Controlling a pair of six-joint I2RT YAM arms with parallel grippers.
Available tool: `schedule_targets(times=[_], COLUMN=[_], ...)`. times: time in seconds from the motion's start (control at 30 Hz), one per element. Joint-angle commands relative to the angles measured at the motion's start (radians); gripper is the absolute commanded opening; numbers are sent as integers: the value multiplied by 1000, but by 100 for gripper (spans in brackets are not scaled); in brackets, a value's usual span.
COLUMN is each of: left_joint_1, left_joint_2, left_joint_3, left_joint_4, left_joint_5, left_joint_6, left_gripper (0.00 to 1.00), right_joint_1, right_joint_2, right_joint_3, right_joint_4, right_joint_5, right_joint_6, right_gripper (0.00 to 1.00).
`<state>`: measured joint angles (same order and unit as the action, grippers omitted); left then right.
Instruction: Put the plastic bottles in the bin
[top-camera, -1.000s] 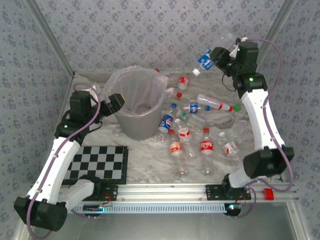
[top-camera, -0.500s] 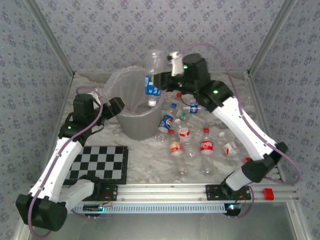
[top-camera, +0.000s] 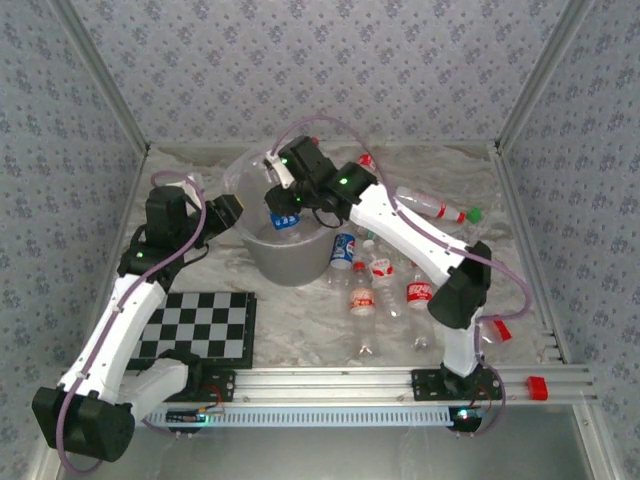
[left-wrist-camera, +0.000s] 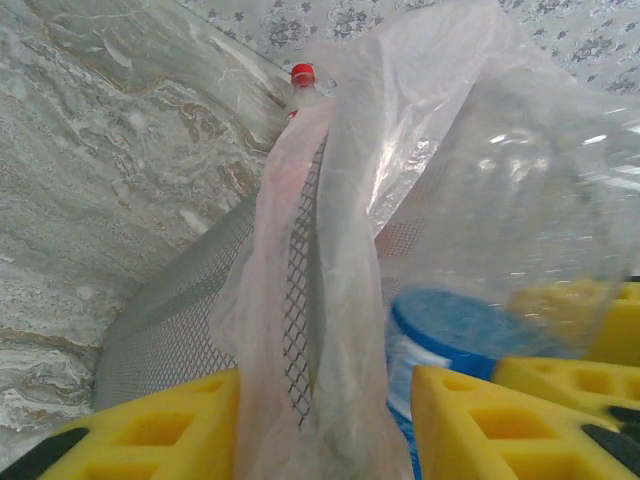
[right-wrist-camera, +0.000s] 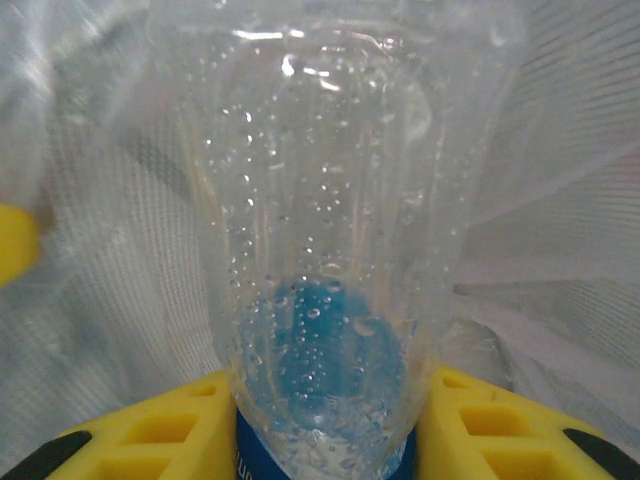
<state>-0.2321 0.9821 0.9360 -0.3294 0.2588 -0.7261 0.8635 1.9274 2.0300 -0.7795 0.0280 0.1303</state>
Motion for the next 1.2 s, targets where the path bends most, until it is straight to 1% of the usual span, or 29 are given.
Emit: schedule_targets(times=[0.0, 0.1, 0.17, 0.2, 0.27, 0.4, 0.47, 0.6, 0.7, 0.77, 0.83, 0.97, 1.07, 1.13, 1.17], left_joint_1=[-7, -7, -7, -8, -7, -7, -7, -7, -3, 4, 14, 71, 104, 121, 129], left_joint_2=[12, 6, 4, 4, 7, -3, -11, 10, 44, 61, 64, 63, 71, 77, 79], left_joint_3=[15, 21, 27, 30, 38, 38, 41, 82, 124, 155, 168, 175, 189, 207, 217], left_joint_4=[-20, -28, -35, -39, -45, -39, -33, -66, -108, -141, -150, -139, -145, -163, -174], left_joint_5=[4, -20, -37, -43, -56, -105, -134, -151, -143, -150, -166, -157, -149, -150, -151], left_joint_6=[30, 33, 39, 41, 47, 39, 41, 74, 112, 138, 155, 153, 163, 178, 185], left_gripper=[44, 44, 43, 43, 42, 37, 34, 32, 28, 25, 21, 14, 11, 9, 8], right_joint_1=[26, 29, 31, 31, 36, 50, 52, 49, 29, -23, -98, -339, -505, -580, -603], right_joint_2=[62, 102, 119, 123, 120, 45, -8, -119, -238, -327, -396, -462, -425, -353, -306], right_joint_3=[46, 35, 24, 22, 35, 49, 53, 72, 32, -27, -96, -231, -298, -295, -275], right_joint_4=[-93, -98, -90, -88, -98, -107, -103, -144, -144, -115, -90, -51, -2, 12, 7], right_joint_5=[69, 71, 56, 49, 41, 4, -26, -41, -30, -9, -10, -110, -176, -168, -137], right_joint_6=[-33, -7, 4, 8, 24, 43, 45, 60, 81, 107, 147, 236, 273, 287, 294], right_gripper=[42, 42, 46, 51, 68, 87, 100, 100, 100, 100, 100, 100, 100, 100, 100])
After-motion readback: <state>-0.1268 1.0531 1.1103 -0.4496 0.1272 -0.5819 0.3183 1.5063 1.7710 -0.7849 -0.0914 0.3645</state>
